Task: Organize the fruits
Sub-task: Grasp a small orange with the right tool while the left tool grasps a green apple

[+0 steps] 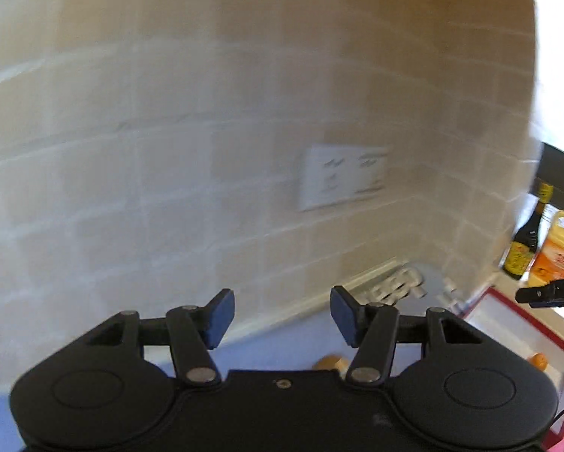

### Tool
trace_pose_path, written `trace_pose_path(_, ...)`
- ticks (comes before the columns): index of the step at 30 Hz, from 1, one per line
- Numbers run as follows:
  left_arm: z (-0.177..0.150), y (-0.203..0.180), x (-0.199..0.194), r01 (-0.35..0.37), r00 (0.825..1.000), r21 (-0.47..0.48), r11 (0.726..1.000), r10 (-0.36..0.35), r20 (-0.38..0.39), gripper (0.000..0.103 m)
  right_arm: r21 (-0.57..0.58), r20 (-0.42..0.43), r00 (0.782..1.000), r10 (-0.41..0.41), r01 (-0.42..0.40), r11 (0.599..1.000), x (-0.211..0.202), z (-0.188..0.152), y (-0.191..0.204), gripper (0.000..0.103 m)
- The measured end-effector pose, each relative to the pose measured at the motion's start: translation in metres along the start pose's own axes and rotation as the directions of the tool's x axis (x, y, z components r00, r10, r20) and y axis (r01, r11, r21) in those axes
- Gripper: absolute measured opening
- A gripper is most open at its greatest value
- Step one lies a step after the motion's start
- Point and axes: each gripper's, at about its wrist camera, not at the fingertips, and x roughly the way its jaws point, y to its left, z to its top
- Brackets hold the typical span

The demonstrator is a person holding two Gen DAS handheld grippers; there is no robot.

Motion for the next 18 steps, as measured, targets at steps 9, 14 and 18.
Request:
trace_pose_path(9,-0.102,0.004,0.036,0.132,0.964,-0.065,0.989,-0.143,-0.225,0.072,-0.184,-0.231,0.967,0.106,-0.151,0.971,0.086,-0.033,0.096,0.044)
trace_pose_path(14,-0.145,-0.032,0.066,0.233,0.903,-0.045,0.972,-0.233,-0.361,0.078,-0.256,-0.362,0.928,0.087,-0.189,0.948,0.137,-0.061,0.118,0.044)
trace_pose_path(18,-0.159,-0.051,0.088,0.245,0.876,-0.03,0.969,-0.235,-0.421,0.078,-0.286,-0.418,0.907,0.058,-0.192,0.939,0.168,-0.076,0.123,0.044)
